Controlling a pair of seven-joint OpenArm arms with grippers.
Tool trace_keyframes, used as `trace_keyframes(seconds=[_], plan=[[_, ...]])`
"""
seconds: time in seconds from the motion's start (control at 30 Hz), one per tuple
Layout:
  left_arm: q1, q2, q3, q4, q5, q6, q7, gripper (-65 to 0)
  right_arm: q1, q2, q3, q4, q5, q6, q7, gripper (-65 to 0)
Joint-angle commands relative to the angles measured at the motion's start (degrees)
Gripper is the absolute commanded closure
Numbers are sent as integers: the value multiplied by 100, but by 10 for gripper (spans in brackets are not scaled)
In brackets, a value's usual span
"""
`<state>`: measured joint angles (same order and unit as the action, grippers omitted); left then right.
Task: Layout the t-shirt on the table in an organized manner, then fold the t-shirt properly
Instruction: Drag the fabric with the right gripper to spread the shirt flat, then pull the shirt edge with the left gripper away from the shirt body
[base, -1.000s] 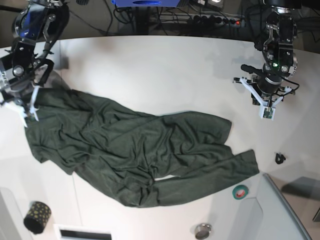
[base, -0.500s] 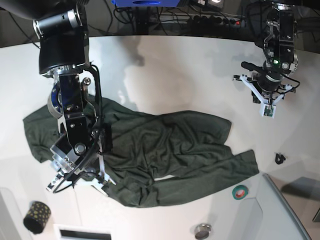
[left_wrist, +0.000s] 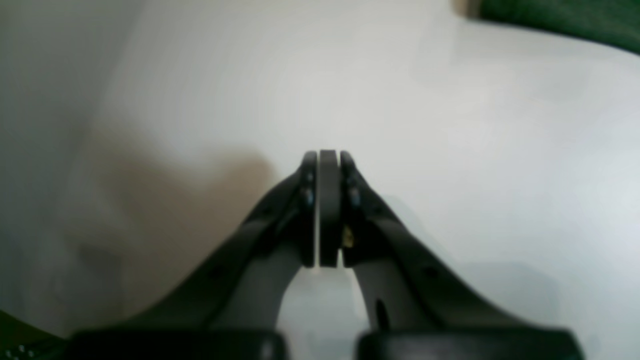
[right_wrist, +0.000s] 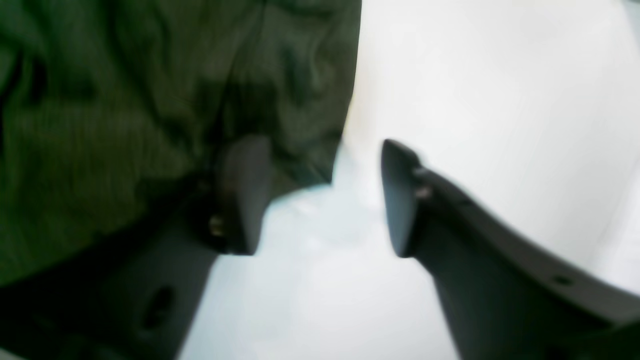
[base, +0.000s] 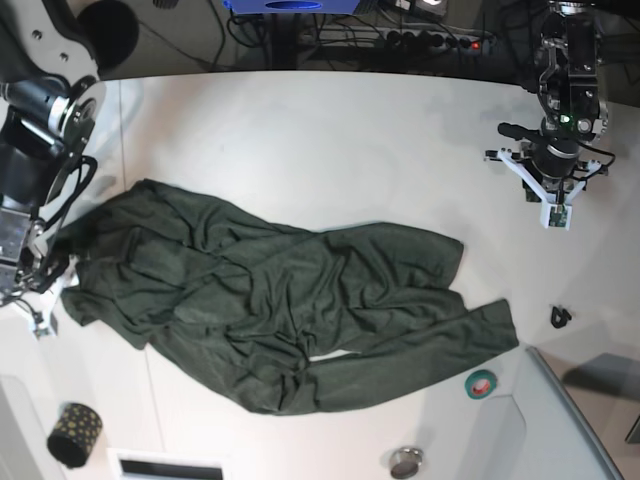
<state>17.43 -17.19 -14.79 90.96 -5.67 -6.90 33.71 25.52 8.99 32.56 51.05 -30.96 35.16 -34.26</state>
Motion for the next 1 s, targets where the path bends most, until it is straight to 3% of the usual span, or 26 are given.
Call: trace_keyframes(seconds=[0.0, 0.1, 0.23, 0.37, 0.43, 0.5, 0.6, 0.87, 0.93, 0.97], plan=[[-24, -44, -20, 95, 9, 26, -97, 0, 319, 81, 204, -107, 59, 5, 301, -410], [-7, -44, -20, 95, 9, 26, -97, 0, 661, 318, 696, -863, 59, -4, 582, -462], [-33, -26, 120, 157, -35, 26, -97, 0, 1083, 564, 907, -1874, 59, -48, 1145, -425], [-367, 97, 789, 333, -26, 26, -97, 0, 1162, 547, 889, -1918, 50, -65, 1400, -359], [-657, 317, 947, 280, -9, 26, -88, 0, 1145, 538, 872, -1935, 50, -267, 1400, -357], [-991, 545, 1079, 131, 0, 26, -88, 0, 1110, 529, 872, -2067, 50, -716, 1435, -359], [-1466, 818, 1281, -265, 0, 26, -70, 0, 1066, 591, 872, -2340, 50, -1032, 1470, -360], [-2565, 1038, 1975, -2287, 0, 52, -97, 0, 925, 696, 907, -2718, 50, -1076, 1602, -351], [-2653, 1064, 1914, -2533, 0, 52, -97, 0, 916, 714, 907, -2744, 50, -1085, 1602, -272], [-2653, 1020, 1914, -2603, 0, 52, -97, 0, 908, 714, 907, -2762, 50, -1103, 1602, -176]])
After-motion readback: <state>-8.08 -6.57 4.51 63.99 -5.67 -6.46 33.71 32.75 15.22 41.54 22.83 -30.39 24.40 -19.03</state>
